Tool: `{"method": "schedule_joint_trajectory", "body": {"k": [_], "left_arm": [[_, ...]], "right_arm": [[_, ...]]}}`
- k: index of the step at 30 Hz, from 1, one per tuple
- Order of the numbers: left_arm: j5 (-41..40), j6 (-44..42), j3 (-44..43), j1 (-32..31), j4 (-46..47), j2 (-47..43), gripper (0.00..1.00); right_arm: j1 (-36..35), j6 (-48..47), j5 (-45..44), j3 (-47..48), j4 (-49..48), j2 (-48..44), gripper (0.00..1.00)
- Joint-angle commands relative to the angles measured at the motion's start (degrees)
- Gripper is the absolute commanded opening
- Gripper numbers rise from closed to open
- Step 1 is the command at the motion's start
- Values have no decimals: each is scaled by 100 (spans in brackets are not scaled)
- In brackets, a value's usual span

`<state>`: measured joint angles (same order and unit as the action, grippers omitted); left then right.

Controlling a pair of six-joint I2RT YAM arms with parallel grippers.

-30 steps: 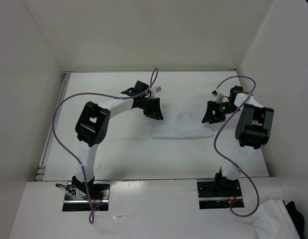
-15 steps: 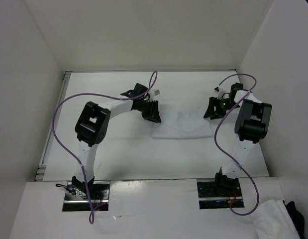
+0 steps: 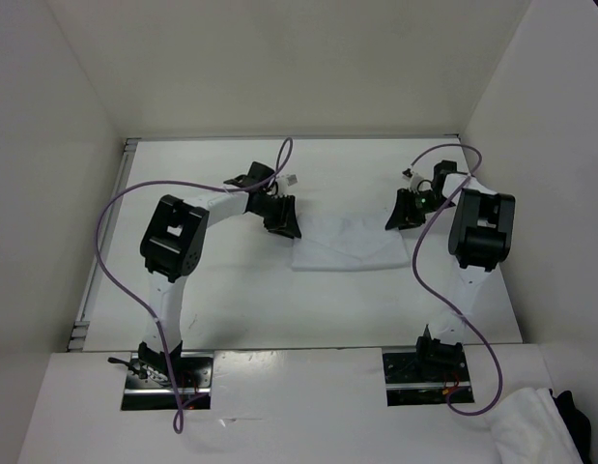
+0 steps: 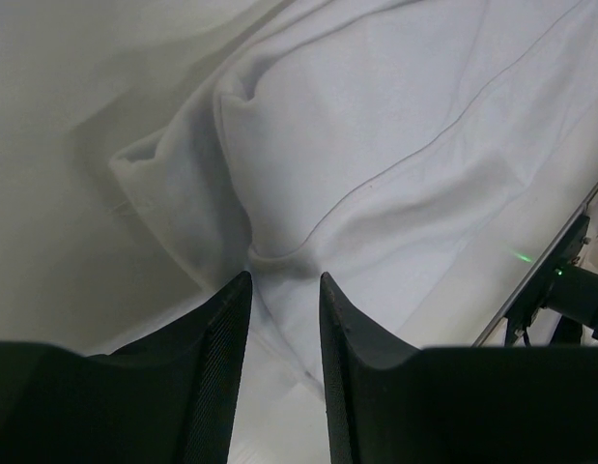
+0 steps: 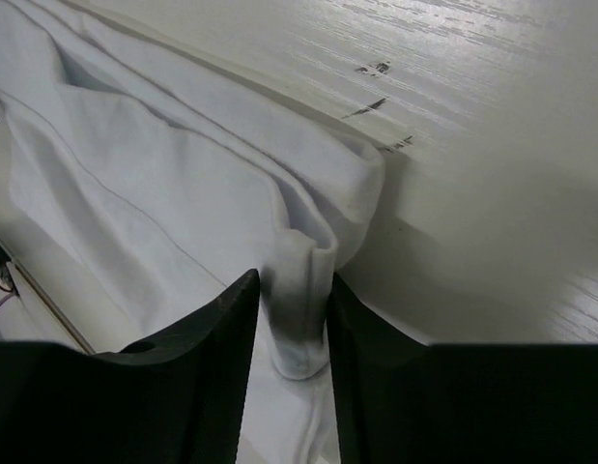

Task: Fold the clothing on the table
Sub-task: Fold the skirt

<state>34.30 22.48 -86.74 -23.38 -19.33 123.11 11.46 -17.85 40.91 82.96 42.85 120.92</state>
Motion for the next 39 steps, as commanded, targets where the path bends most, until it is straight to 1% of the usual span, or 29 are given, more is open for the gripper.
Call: {"method": "schedule_joint_trajectory", "body": {"k": [1,2,3,5,6,10,14,18,21,23,27,29,31,32,35,38,39], "left_arm": [[24,-147,105,79,0,-120,42],[24,-200,105,131,0,-120,42],[24,-200,174,132,0,-120,42],[24,-200,228,132,52,-120,42],[24,-200,280,132,52,-120,42],[24,-200,280,132,131,99,41],[24,-200,280,79,184,205,41],[137,-200,167,-26,236,397,41],[190,-200,105,-149,237,451,41],[191,-200,-27,-263,237,512,41],[296,-200,-299,-325,237,627,41],[357,-200,-518,-387,175,758,41],[358,-200,-651,-449,175,828,41],[358,-139,-721,-449,175,890,41],[410,-68,-950,-553,175,1013,41],[481,72,-1160,-607,175,1074,41],[533,72,-1231,-607,175,1075,41]], "right_arm": [[-65,-202,-294,-104,-31,239,37],[-65,-202,-355,-104,-31,143,35],[-13,-254,-355,-104,-31,90,29],[-13,-254,-355,-17,74,11,21],[-13,-254,-355,53,257,10,11],[-13,-359,-206,623,978,-43,0],[-13,-360,154,932,1401,-393,0],[-144,-45,601,1310,1647,-736,0],[-399,18,717,1723,1832,-806,0],[-645,-43,717,1794,1894,-868,0],[-847,27,849,2048,1955,-921,0],[-909,184,849,2101,1650,-991,0],[-909,597,849,2102,1307,-1062,0],[-909,729,849,2049,965,-1062,0],[-962,1344,498,2049,393,-975,0],[-1225,1407,331,2102,286,-851,0],[-1295,1511,261,2102,120,-851,0]]}}
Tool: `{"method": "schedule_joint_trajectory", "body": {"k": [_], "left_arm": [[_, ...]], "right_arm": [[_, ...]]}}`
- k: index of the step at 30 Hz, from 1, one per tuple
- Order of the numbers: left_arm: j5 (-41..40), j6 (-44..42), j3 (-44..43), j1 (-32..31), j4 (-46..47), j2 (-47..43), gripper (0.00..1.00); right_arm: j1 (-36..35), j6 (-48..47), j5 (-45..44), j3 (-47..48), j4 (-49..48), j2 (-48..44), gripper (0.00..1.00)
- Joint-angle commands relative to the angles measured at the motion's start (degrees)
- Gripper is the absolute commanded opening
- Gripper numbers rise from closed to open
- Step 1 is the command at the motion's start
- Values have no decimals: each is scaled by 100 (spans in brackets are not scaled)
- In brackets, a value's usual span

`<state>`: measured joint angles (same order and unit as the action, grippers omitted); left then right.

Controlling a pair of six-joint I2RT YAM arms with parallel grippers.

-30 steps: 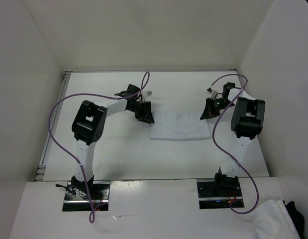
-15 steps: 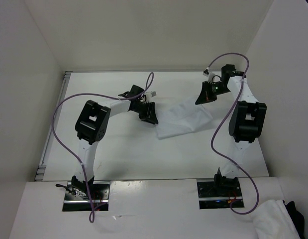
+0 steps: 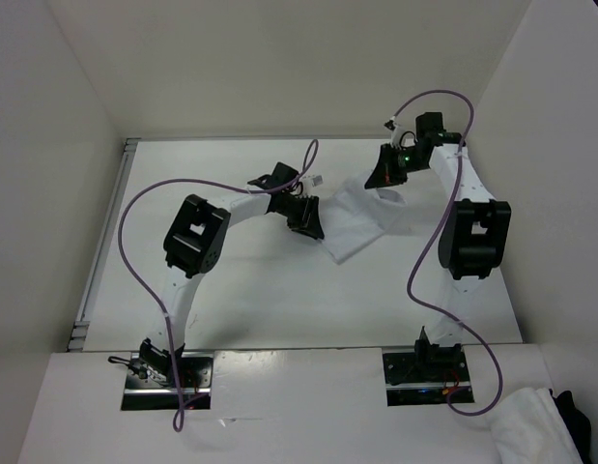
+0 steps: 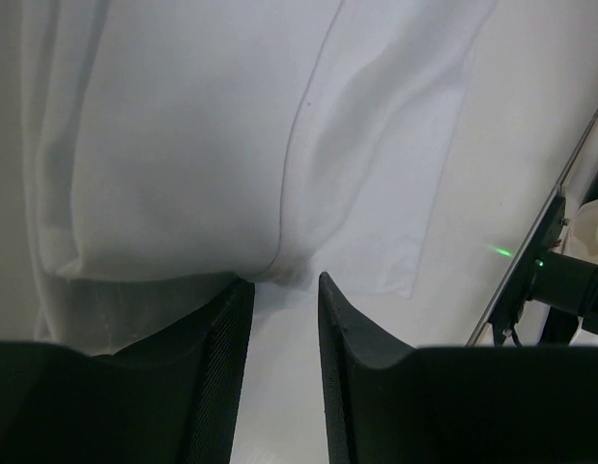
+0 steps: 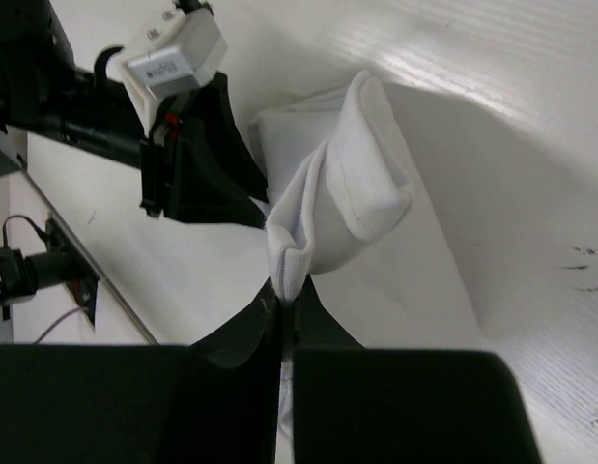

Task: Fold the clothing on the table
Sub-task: Fold the skirt

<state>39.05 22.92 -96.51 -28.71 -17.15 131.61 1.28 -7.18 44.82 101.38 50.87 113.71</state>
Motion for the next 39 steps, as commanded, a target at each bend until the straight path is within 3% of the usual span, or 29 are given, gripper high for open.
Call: {"method": "schedule_joint_trajectory", "body": {"k": [1,9,21,30,33,37,39], "left_arm": [[59,29,-315,-134,-43,225,41],[121,213,-632,-188,71,409,41],[173,319,-632,-240,212,409,41],[173,319,-632,-240,212,409,41],[173,319,-632,-240,273,409,41],[173,371,-580,-240,273,356,42],[34,371,-466,-240,273,217,42]], "right_arm": [[-338,689,-183,198,-797,-130,0],[-918,1508,-1053,-119,-1633,-130,0],[-1226,1817,-1168,-1506,-2266,-253,0],[-1402,1922,-1221,-1859,-2617,-253,0],[-1454,2028,-1221,-1859,-2688,-253,8],[-1455,2028,-1098,-1859,-2802,-253,37],[-1455,1941,-941,-1859,-2688,-392,41]]}}
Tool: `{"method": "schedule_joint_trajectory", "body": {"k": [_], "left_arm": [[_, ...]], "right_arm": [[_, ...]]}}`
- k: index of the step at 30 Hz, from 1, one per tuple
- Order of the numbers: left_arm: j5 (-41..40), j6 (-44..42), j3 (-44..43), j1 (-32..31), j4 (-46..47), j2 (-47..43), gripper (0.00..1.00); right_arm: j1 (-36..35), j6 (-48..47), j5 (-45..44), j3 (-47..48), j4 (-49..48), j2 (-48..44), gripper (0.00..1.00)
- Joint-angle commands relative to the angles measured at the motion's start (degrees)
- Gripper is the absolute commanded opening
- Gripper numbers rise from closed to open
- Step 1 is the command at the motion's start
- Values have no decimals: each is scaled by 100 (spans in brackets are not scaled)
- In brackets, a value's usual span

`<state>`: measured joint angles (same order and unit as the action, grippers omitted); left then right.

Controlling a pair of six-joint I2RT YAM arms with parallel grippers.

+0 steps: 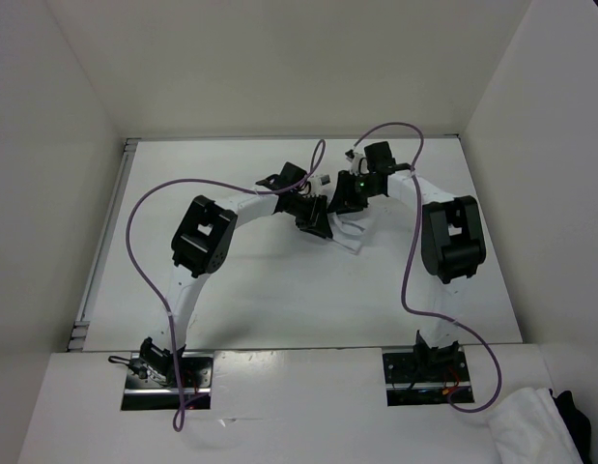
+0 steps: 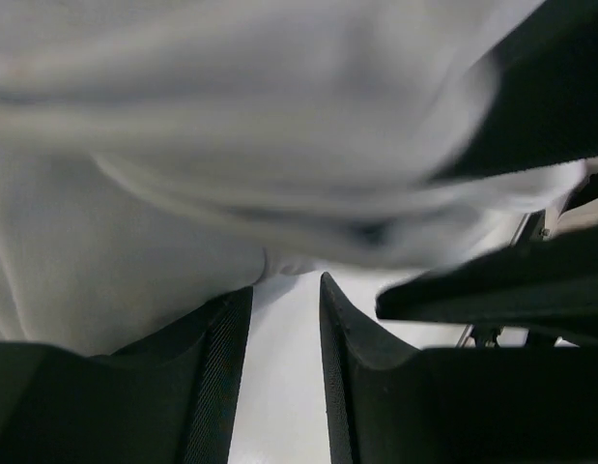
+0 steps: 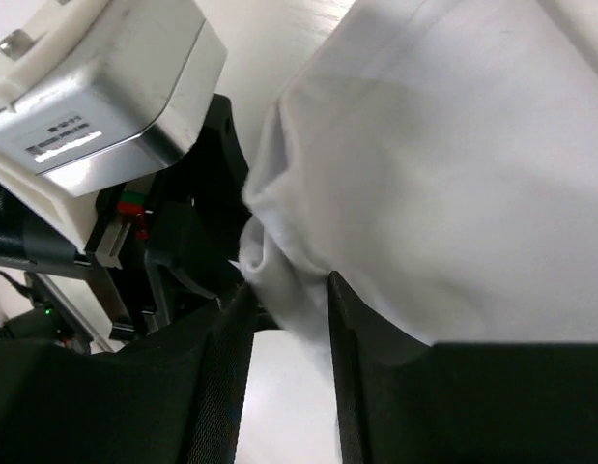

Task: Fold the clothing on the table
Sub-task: Fold the skirt

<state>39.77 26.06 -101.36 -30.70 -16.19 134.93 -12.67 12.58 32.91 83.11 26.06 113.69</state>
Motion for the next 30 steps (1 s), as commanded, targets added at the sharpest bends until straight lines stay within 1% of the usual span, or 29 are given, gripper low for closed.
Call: {"method": "schedule_joint_trajectory", "body": {"k": [1,2,3,5,7,10,11,12,13,14,15,16,17,18,20,21,23,25,28,29,30], "left_arm": [[-92,4,81,-42,177,-177,42],[-162,4,160,-42,177,-256,42],[-302,4,265,11,177,-448,43],[-399,4,643,134,256,-756,44],[-592,-48,1011,309,309,-977,44],[-838,-101,1416,564,309,-1704,44],[-996,-154,1705,617,309,-1881,44],[-1102,-154,1829,696,309,-2057,41],[-1199,-206,1944,697,309,-2442,39],[-1278,-207,2049,697,309,-2628,37],[-1340,-207,2129,749,309,-2935,34],[-1410,-207,2182,749,309,-3051,29],[-1410,-207,2182,749,309,-3130,23],[-1410,-207,2182,749,361,-3183,23],[-1306,-154,2042,802,362,-3061,20],[-1235,-76,1972,802,414,-2843,17],[-954,73,1709,802,563,-2631,15],[-901,224,1480,741,713,-2324,15],[-752,224,681,601,582,-1726,14],[-682,224,462,600,442,-1394,13],[-620,276,33,600,362,-1252,13]], "right_arm": [[-61,-114,347,-32,-85,-461,41],[-61,-115,435,-32,-32,-557,46],[-61,-167,688,-32,-31,-811,49],[-61,-238,980,-32,153,-1075,52],[-8,-308,1296,-32,240,-1489,52],[167,-544,1167,-85,312,-1936,52],[168,-676,1026,-224,372,-1999,48],[168,-817,816,-295,373,-2000,43],[168,-992,396,-374,373,-2061,36],[168,-1081,262,-557,373,-1992,18],[168,-1300,78,-611,373,-1817,9],[168,-1406,15,-664,451,-1702,3],[168,-1486,-64,-734,539,-1579,0],[168,-1556,-135,-735,540,-1456,0],[168,-1627,-206,-884,418,-1209,0],[168,-1627,-258,-884,321,-1209,0],[168,-1557,-258,-963,189,-1016,0],[168,-1434,-258,-963,136,-910,0],[168,-1372,-311,-911,83,-804,0],[116,-1372,-381,-911,31,-804,0],[115,-1372,-381,-963,30,-752,0]]}}
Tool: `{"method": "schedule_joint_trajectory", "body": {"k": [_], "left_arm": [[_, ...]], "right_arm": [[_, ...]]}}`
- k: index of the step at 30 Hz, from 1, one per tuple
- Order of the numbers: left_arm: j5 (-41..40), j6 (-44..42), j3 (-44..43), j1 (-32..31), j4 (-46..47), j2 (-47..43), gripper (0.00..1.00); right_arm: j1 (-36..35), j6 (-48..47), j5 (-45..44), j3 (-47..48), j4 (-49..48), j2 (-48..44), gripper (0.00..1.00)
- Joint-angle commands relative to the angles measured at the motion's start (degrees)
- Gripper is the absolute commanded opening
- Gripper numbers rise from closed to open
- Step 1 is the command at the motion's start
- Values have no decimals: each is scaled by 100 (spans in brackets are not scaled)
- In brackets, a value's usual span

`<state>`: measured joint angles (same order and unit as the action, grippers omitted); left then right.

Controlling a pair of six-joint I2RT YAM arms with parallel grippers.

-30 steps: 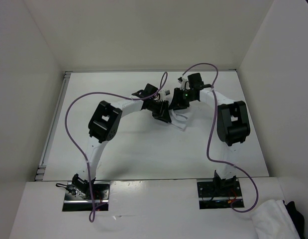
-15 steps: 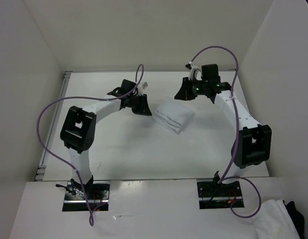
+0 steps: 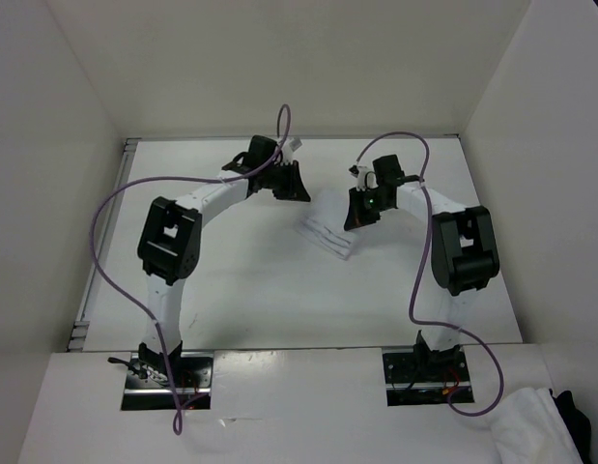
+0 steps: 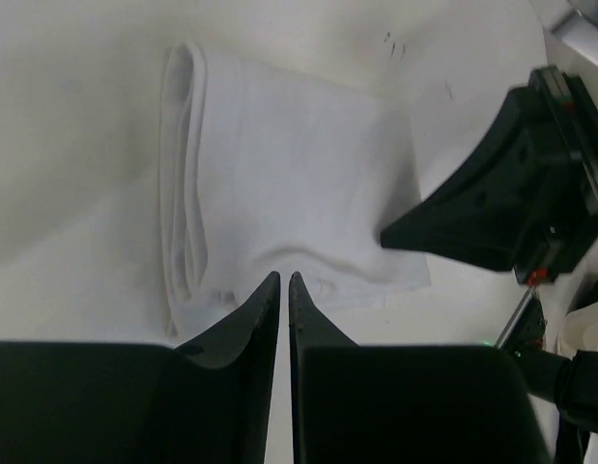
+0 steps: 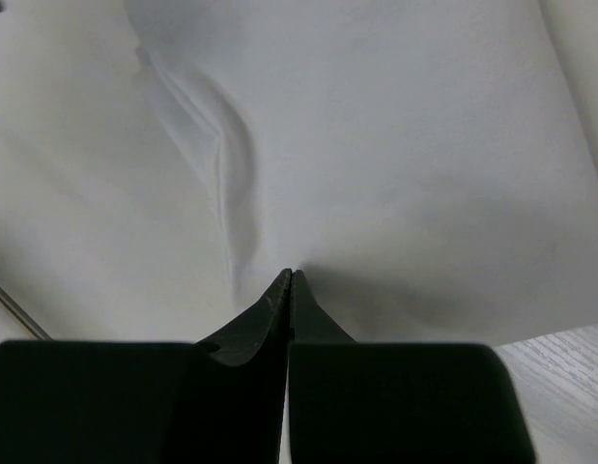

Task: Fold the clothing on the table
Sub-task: Fold the skirt

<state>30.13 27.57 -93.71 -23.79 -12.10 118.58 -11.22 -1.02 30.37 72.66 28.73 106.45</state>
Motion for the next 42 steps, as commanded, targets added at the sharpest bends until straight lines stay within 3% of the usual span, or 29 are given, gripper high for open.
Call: {"method": "schedule_joint_trajectory", "body": {"k": [1,11,24,35,40,42], "left_arm": [[344,126,-884,-91,-47,498,13],[678,811,-1264,-143,242,991,13],[1460,864,299,-468,498,649,12],[1074,565,573,-600,58,824,7],[898,372,565,-653,216,25,6],[898,319,390,-706,427,-125,0]], "right_arm": [[-29,-13,-128,81,-236,-28,0],[-214,-127,-392,-287,238,393,0],[-442,-382,-831,-754,1,385,0],[-442,-627,-410,-753,177,-63,0],[-442,-698,-233,-938,125,-379,0],[-442,-698,-233,-938,124,-380,0]]}}
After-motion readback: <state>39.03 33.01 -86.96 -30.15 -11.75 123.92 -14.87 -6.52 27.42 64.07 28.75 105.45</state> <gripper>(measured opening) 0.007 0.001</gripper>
